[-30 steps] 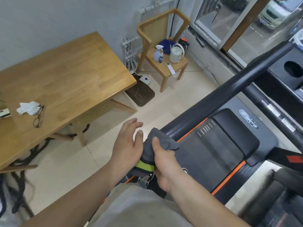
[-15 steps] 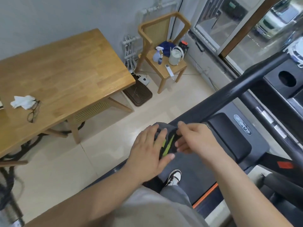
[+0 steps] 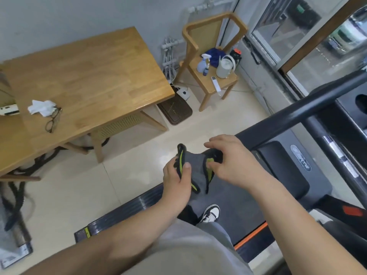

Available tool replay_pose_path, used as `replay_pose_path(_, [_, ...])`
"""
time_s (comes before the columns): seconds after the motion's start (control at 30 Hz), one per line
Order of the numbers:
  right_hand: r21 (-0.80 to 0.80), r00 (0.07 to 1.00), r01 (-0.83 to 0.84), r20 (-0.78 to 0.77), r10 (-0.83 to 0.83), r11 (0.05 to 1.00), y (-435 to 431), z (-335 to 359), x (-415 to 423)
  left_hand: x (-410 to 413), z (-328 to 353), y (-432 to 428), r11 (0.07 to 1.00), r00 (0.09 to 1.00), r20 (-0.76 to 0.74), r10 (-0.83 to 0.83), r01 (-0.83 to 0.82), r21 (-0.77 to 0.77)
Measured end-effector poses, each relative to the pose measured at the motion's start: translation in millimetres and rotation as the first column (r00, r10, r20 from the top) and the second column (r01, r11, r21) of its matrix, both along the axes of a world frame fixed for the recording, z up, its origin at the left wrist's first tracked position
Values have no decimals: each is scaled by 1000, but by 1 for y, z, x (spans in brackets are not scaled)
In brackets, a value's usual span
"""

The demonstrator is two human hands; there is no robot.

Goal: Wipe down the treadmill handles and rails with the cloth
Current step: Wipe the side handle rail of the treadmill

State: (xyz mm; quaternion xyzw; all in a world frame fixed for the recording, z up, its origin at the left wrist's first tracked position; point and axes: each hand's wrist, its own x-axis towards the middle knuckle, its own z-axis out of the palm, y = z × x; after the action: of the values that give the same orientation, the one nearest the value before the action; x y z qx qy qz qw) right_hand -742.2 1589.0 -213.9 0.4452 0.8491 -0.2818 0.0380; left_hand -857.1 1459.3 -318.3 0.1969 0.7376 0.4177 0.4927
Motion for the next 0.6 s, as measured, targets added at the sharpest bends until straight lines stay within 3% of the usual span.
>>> replay_pose_path(0.07, [-11,996,-40,85,41,999,3,2,-7,-14,-2,33,988,976,186,117,-95,-124])
replay_pose_path(0.13, [-5,995,-59,78,60,998,2,2,-14,-32,-11,52,982,903,409,133,-65,-176])
replay_pose_path(0.23, [44,1000,-28,-3,28,999,-5,-3,-16,-47,-26,49,985,827,542,151,-79,-153])
replay_pose_path(0.33, [57,995,56,-86,-51,997,-11,-8,-9,-24,-16,15,945,790,520,325,-289,-152])
replay_pose_path(0.4, [56,988,99,-122,-92,993,-14,-11,-4,-4,-7,-5,926,823,426,376,-356,-129])
replay_pose_path(0.53, [76,967,166,-207,-147,983,-16,-17,-2,-5,2,22,905,851,357,386,-276,-323])
replay_pose_path(0.6, [90,958,178,-243,-152,980,-16,-17,-2,-22,6,43,937,899,367,239,-114,-331])
